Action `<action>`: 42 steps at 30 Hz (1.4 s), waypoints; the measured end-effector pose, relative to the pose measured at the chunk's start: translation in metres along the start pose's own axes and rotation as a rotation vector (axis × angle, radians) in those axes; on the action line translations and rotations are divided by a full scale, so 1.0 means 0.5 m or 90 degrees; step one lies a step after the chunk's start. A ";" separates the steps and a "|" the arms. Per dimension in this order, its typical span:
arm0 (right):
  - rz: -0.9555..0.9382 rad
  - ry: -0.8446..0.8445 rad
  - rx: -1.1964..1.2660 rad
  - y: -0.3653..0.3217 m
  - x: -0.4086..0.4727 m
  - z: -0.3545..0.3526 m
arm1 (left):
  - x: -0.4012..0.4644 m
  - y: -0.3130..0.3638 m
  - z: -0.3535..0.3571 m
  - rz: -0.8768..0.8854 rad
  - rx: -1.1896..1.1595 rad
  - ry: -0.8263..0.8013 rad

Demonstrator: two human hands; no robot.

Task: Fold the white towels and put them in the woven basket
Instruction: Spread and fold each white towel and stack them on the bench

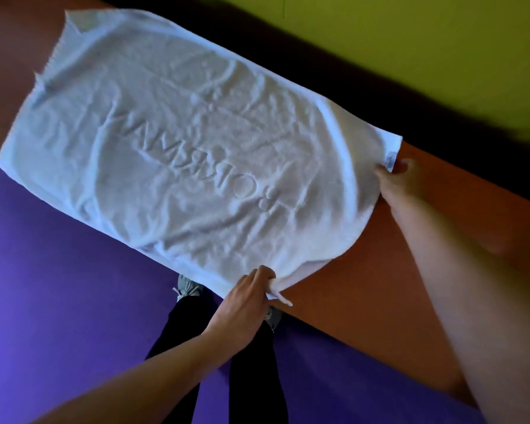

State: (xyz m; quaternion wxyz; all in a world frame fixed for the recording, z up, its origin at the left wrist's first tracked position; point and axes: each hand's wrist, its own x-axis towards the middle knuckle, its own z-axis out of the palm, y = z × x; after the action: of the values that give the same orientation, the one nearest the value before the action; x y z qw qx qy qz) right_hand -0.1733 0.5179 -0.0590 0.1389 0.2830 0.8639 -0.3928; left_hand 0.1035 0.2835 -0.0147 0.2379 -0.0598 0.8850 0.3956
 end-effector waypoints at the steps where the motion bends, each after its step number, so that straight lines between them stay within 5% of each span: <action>1: -0.006 -0.001 0.001 -0.006 0.002 0.007 | -0.002 0.010 -0.015 -0.019 -0.054 0.021; 5: -0.041 0.009 0.031 -0.061 -0.029 0.028 | -0.007 0.054 -0.088 -0.142 -0.239 0.107; 15: -0.160 0.015 0.146 -0.342 -0.116 0.086 | -0.052 0.055 -0.280 -0.281 -0.293 0.306; 28: -0.272 -0.079 0.145 -0.654 -0.221 0.400 | -0.127 -0.188 -0.522 -0.483 -0.485 0.520; 36: -0.346 -0.098 0.027 -0.814 -0.347 0.653 | -0.096 -0.407 -0.738 -0.470 -0.531 0.485; 42: -0.475 -0.177 -0.376 -0.844 -0.364 0.790 | -0.051 -0.512 -0.824 -0.454 -0.504 0.325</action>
State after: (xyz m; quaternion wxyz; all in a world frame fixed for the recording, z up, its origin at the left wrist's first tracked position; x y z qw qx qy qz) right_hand -0.2732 -0.0748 0.0205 0.1771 -0.1522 0.9540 -0.1883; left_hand 0.0474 -0.1927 0.0618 0.0956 -0.5313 0.6247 0.5643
